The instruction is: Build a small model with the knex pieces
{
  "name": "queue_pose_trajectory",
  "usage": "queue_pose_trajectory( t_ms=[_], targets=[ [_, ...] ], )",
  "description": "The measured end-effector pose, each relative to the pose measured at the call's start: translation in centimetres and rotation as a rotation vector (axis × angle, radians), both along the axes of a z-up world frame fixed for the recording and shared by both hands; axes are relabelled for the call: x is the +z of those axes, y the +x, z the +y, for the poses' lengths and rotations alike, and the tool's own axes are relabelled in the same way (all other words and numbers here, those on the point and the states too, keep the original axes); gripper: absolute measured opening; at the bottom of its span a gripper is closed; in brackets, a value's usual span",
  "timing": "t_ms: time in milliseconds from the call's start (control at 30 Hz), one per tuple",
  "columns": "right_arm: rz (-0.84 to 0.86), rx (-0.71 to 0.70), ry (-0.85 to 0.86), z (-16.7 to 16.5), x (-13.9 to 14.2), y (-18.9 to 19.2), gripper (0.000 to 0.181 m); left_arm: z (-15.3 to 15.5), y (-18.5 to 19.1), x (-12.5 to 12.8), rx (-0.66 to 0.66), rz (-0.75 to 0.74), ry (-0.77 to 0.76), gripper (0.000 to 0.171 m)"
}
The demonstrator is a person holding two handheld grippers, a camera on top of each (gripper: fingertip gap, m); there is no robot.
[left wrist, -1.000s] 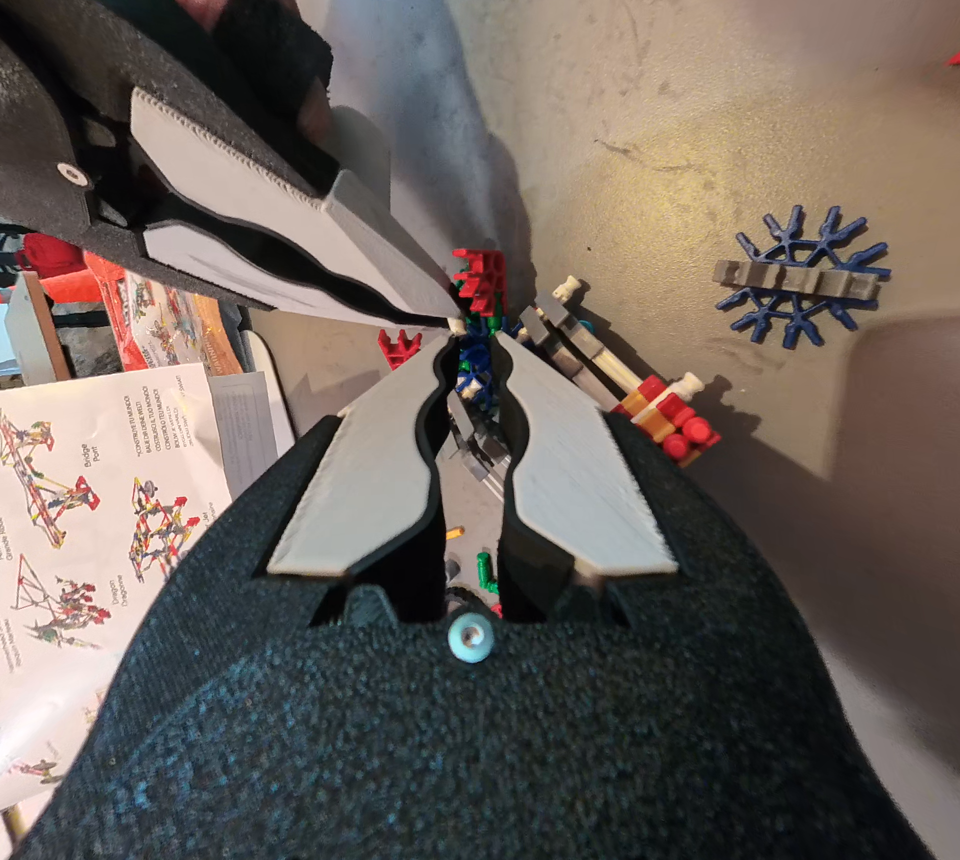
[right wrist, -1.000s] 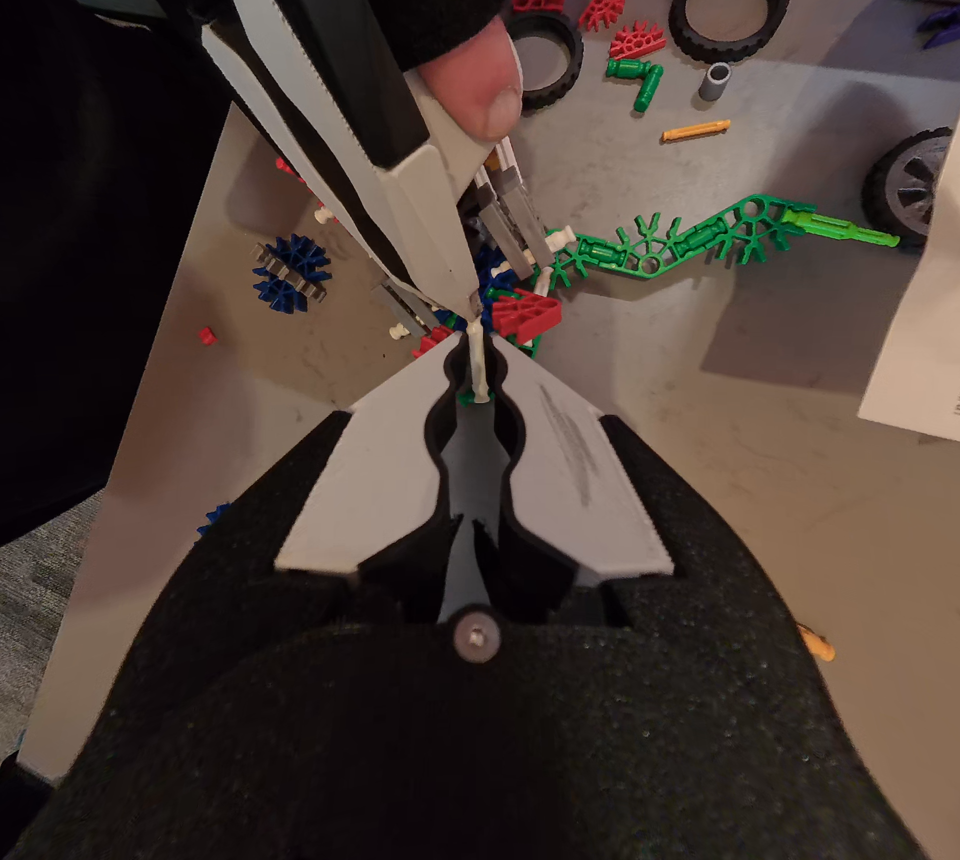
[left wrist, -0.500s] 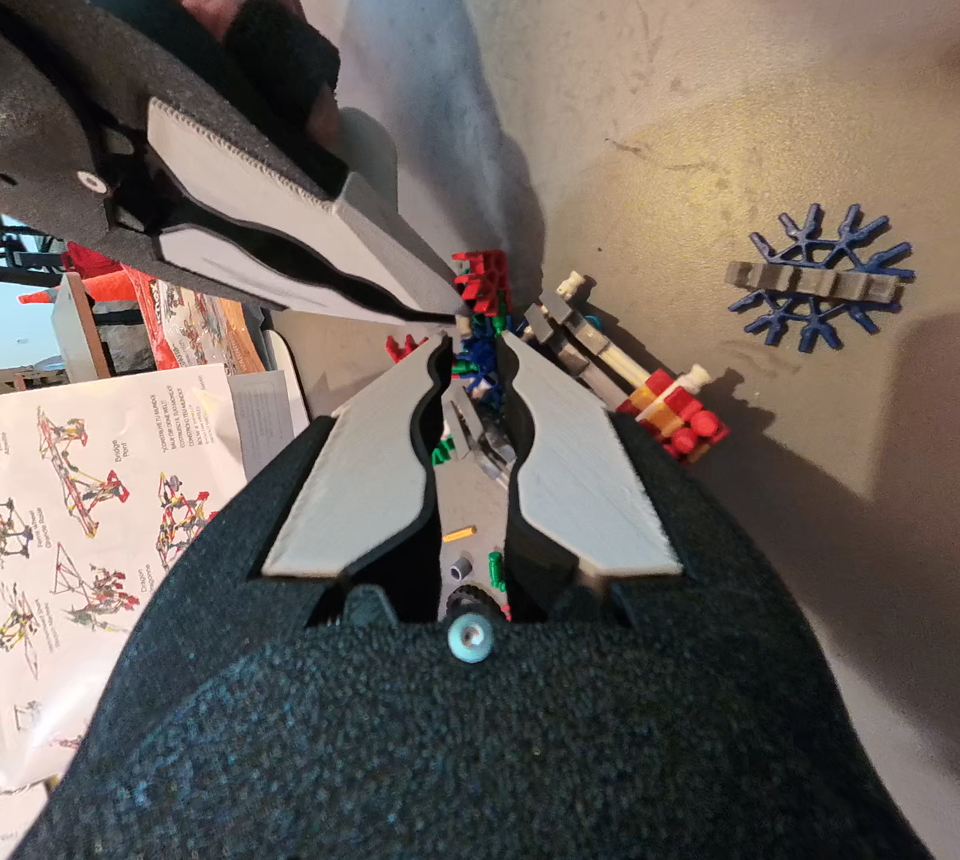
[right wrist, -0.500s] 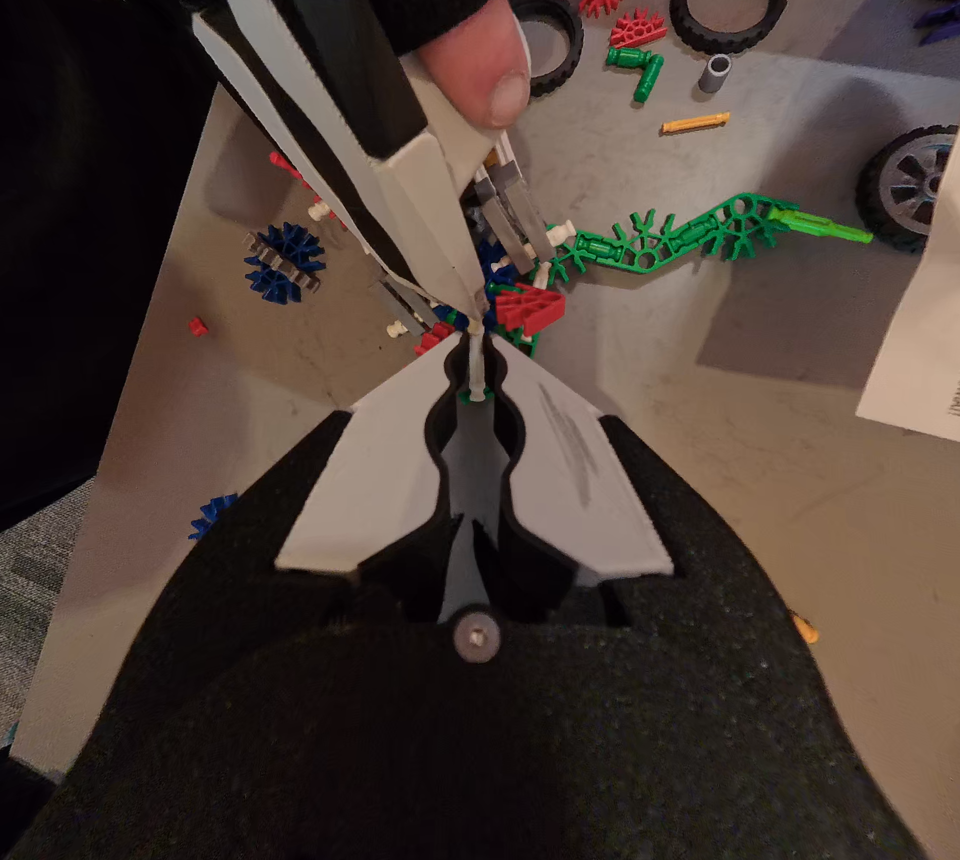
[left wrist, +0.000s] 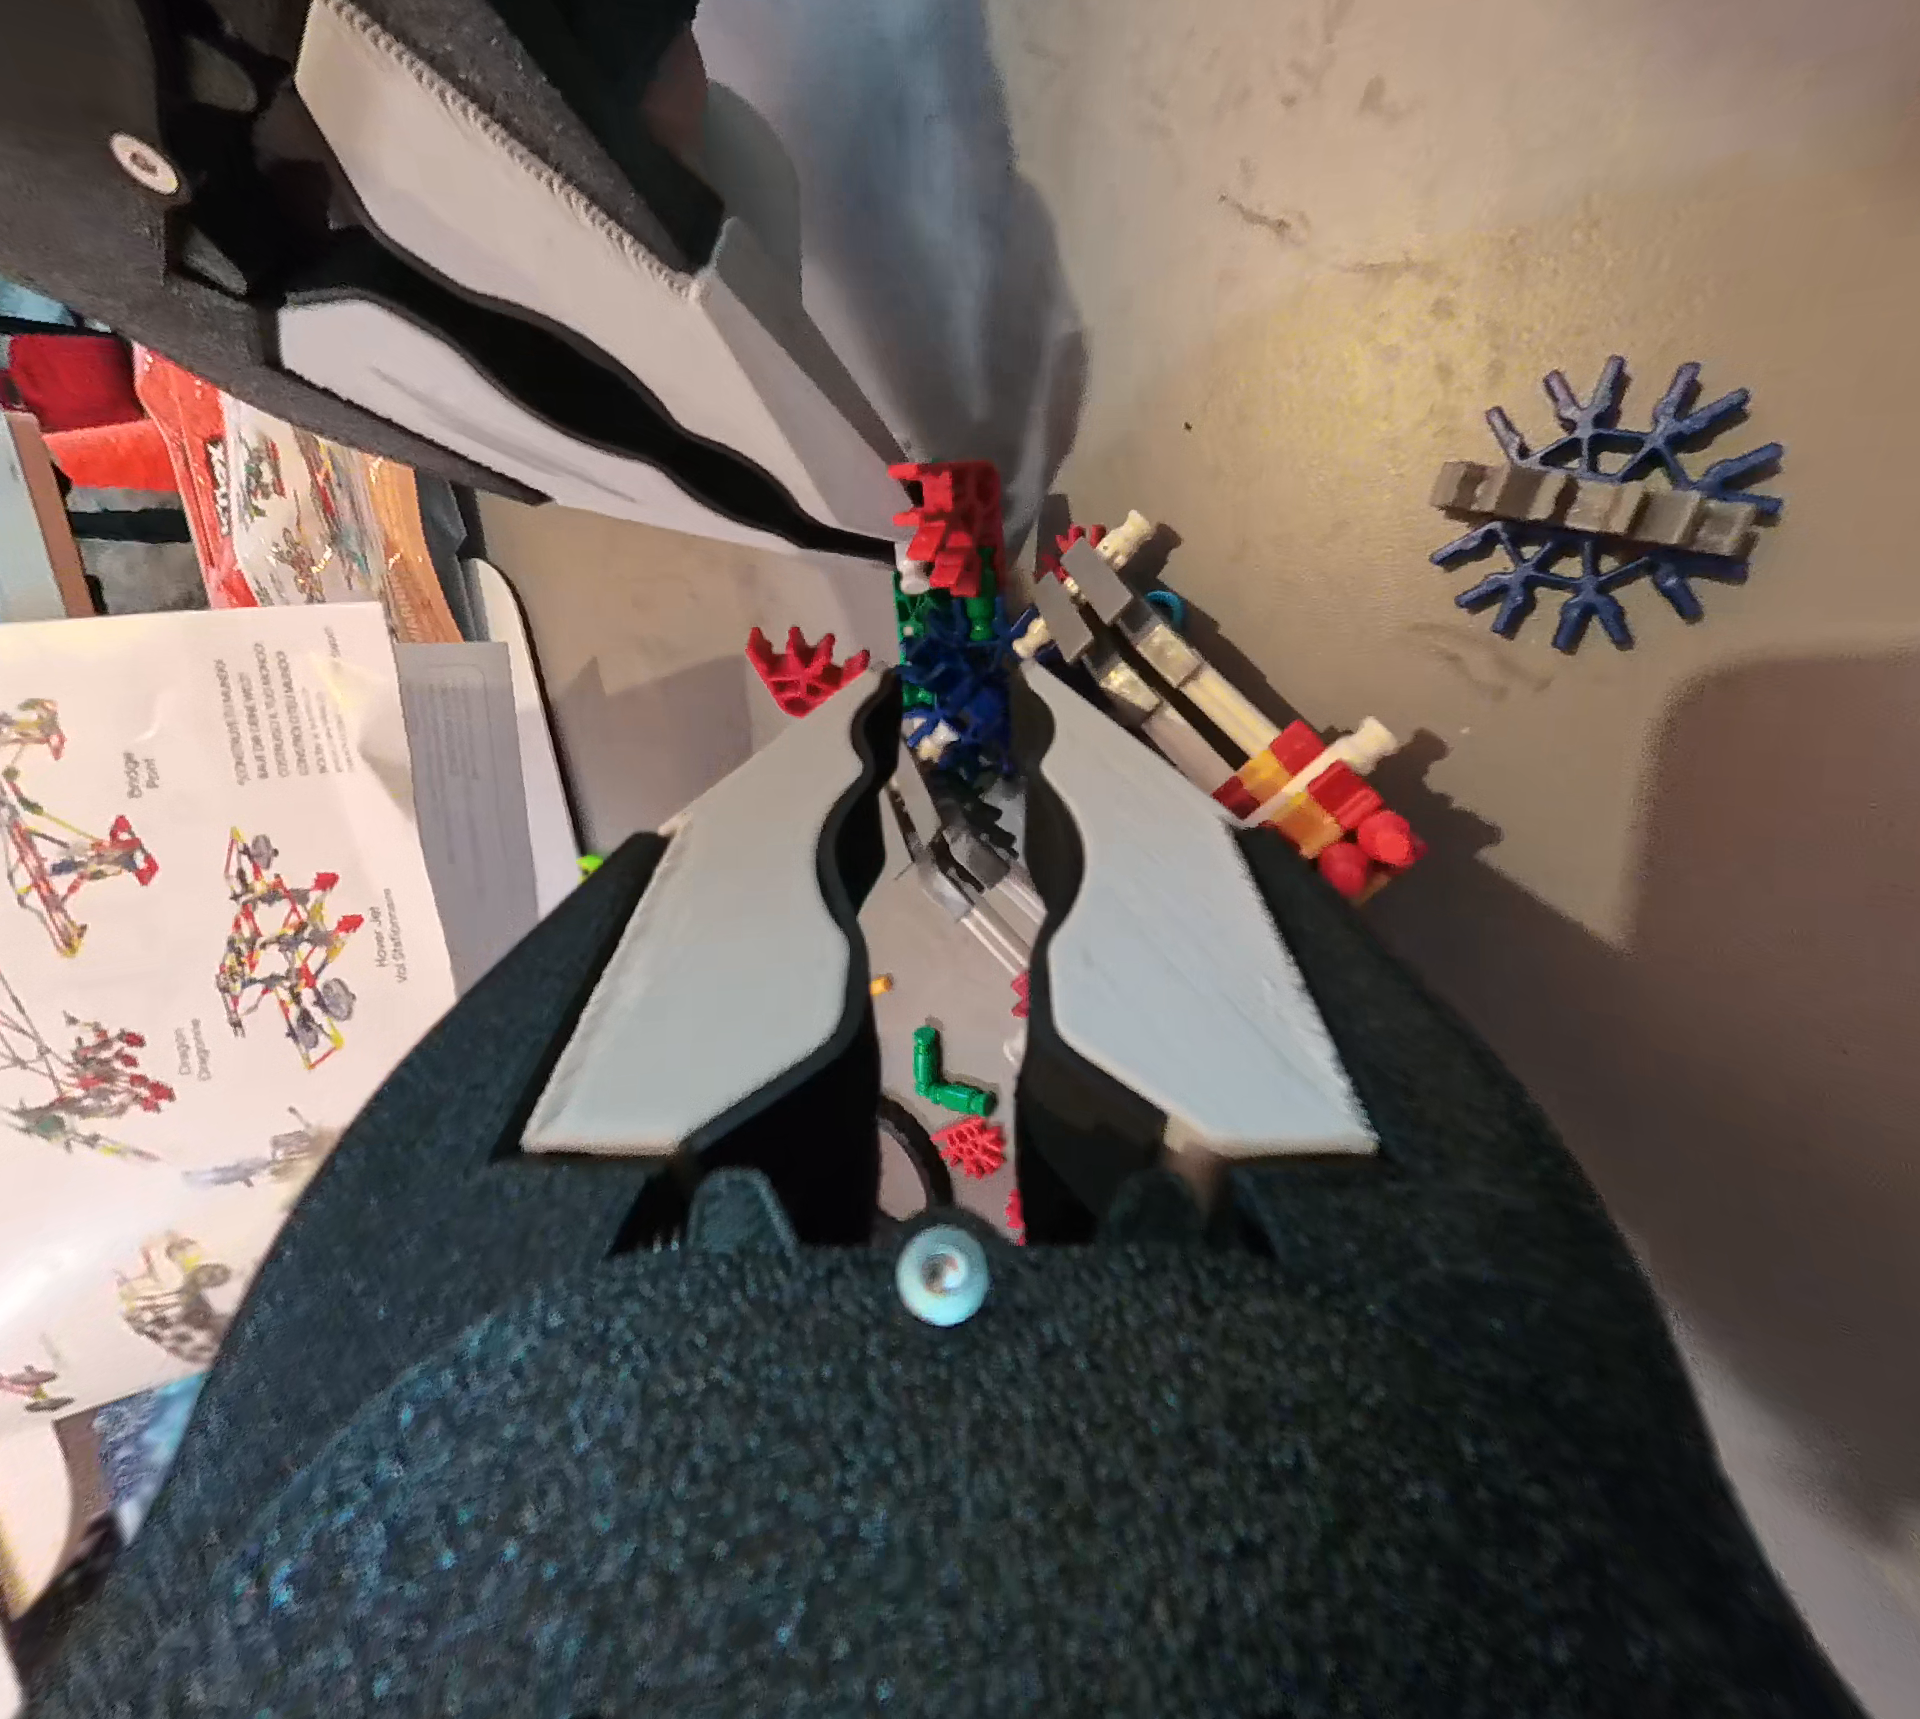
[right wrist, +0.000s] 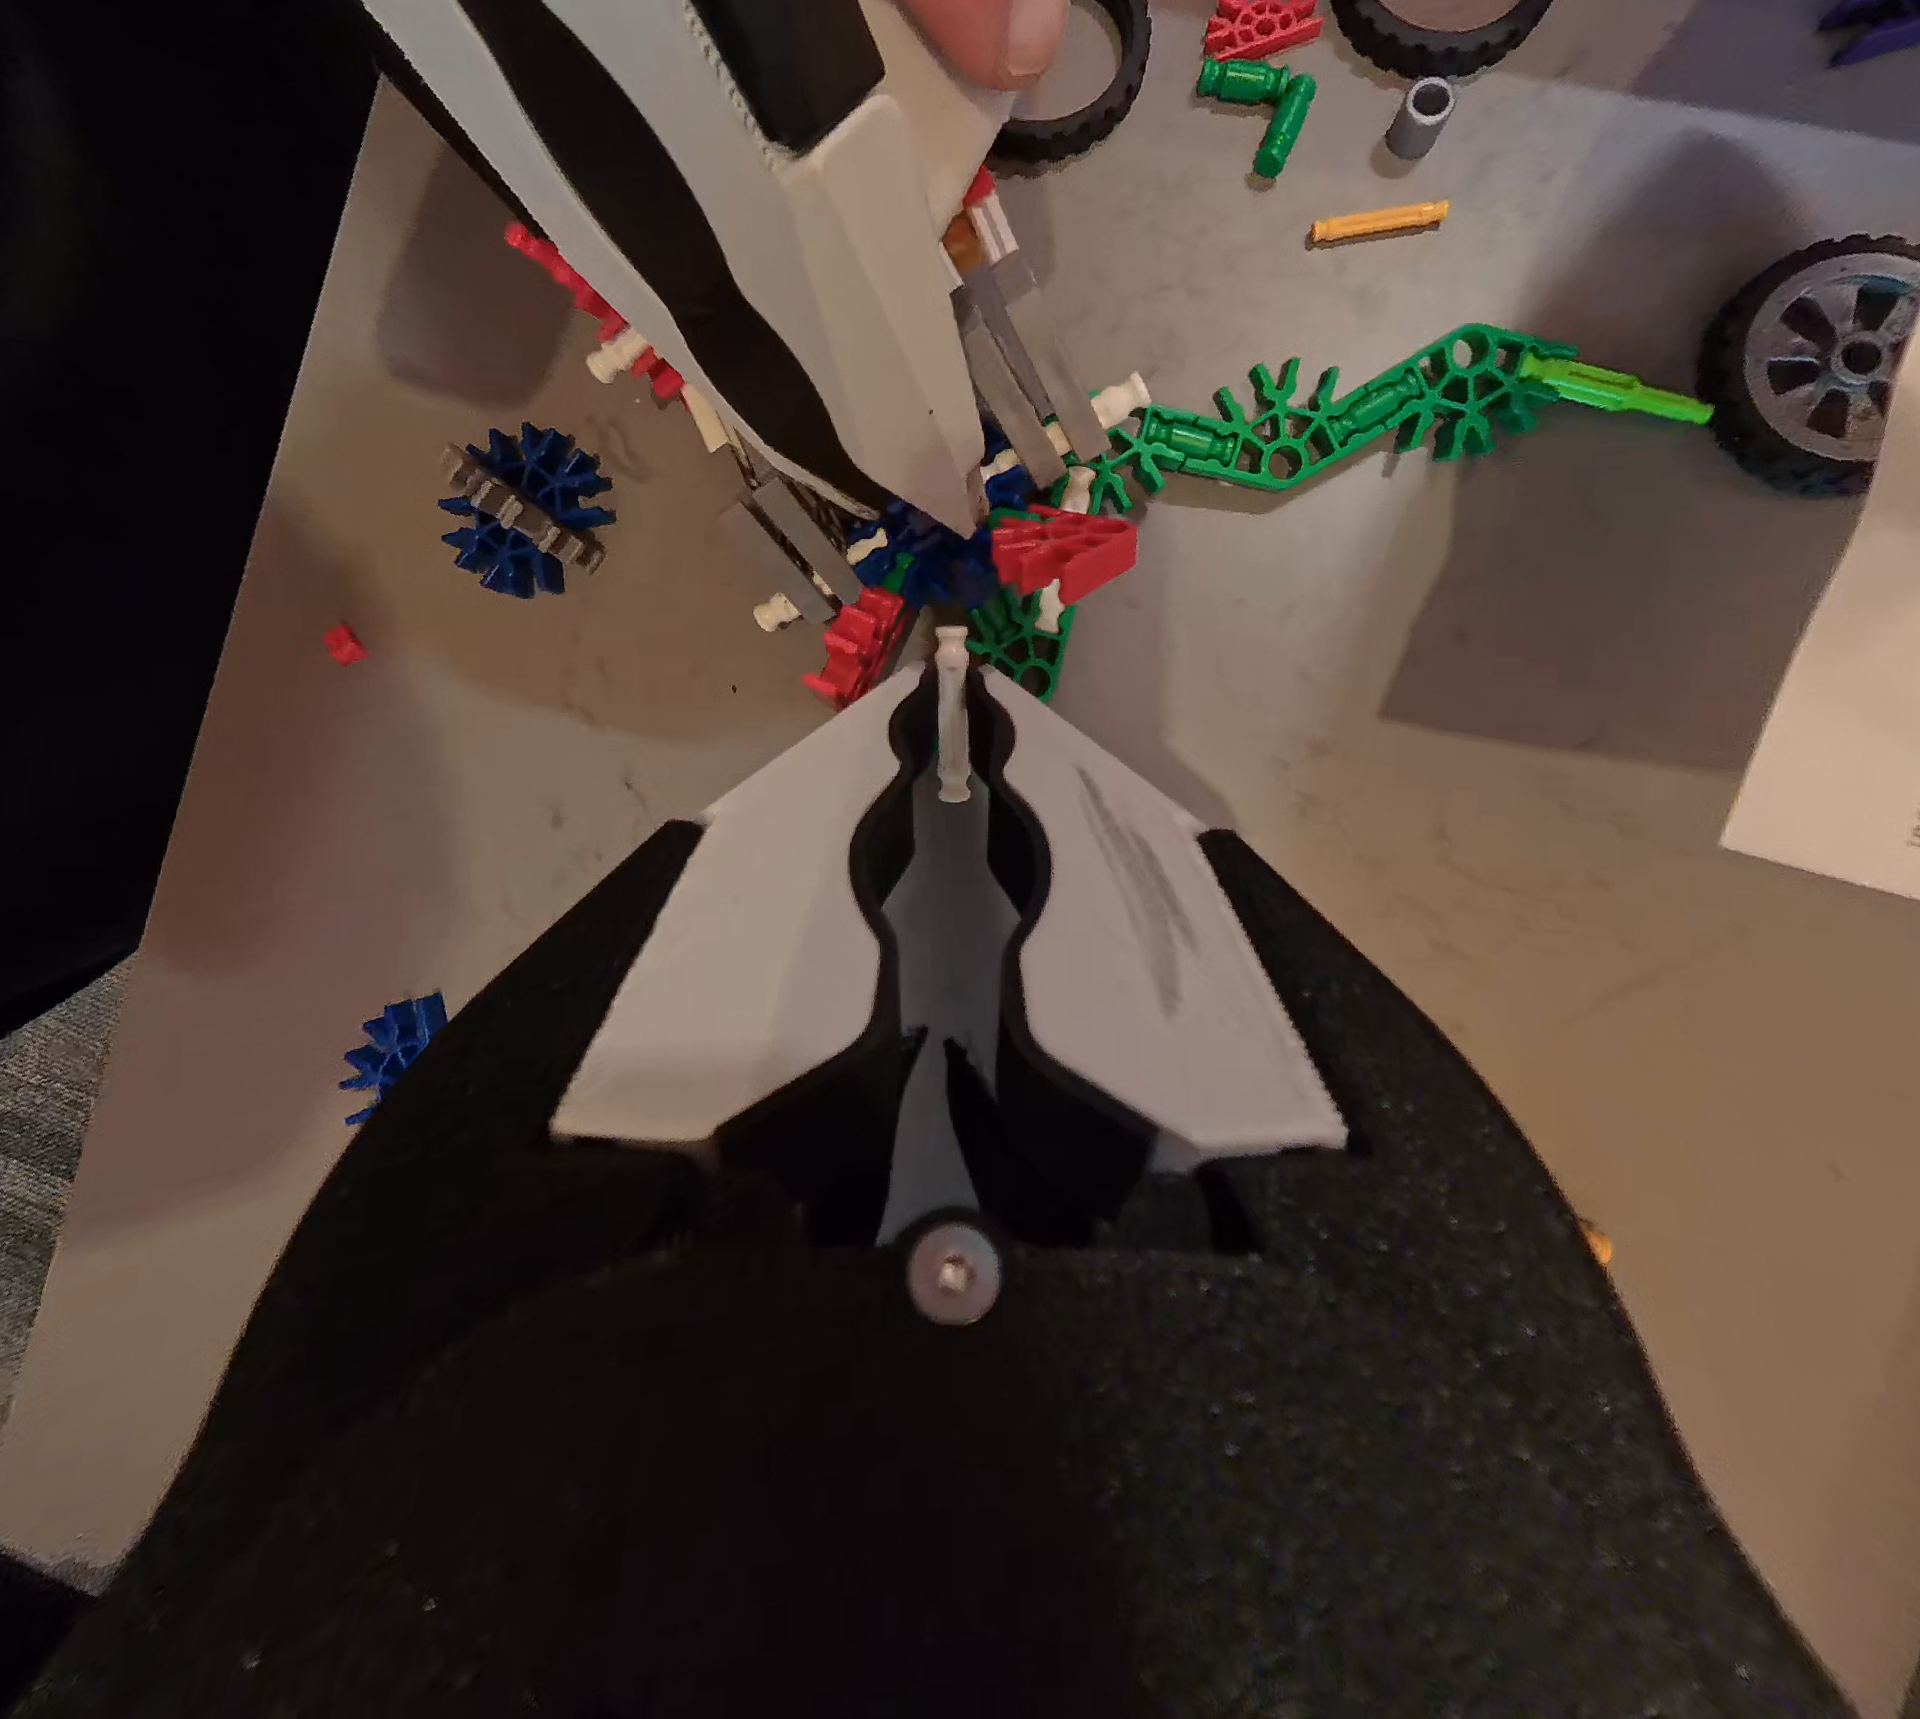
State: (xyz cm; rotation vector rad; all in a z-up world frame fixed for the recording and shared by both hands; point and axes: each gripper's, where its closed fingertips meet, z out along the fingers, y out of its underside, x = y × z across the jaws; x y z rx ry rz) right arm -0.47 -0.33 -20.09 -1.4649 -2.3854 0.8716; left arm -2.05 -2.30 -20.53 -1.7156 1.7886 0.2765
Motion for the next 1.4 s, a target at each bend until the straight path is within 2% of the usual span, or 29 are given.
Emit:
queue_pose_trajectory(
  t_ms=[433, 767, 900, 1400],
  targets=[
    [0.036, -0.028, 0.079, 0.3, -0.1, -1.2, 0.005, 0.0, -1.0, 0.6, 0.084, -0.030, -0.045, 0.017],
    [0.038, -0.022, 0.068, -0.2, -0.4, -1.5, 0.005, -0.3, -1.7, 1.0, 0.150, -0.039, -0.090, 0.014],
    [0.042, -0.019, 0.068, -0.3, -0.4, -1.5, 0.005, -0.1, -1.5, 1.0, 0.137, -0.042, -0.085, 0.014],
    [0.036, 0.001, 0.061, -0.9, 0.1, -1.3, 0.005, -0.1, -0.7, 1.4, 0.001, 0.077, 0.087, 0.013]
  ],
)
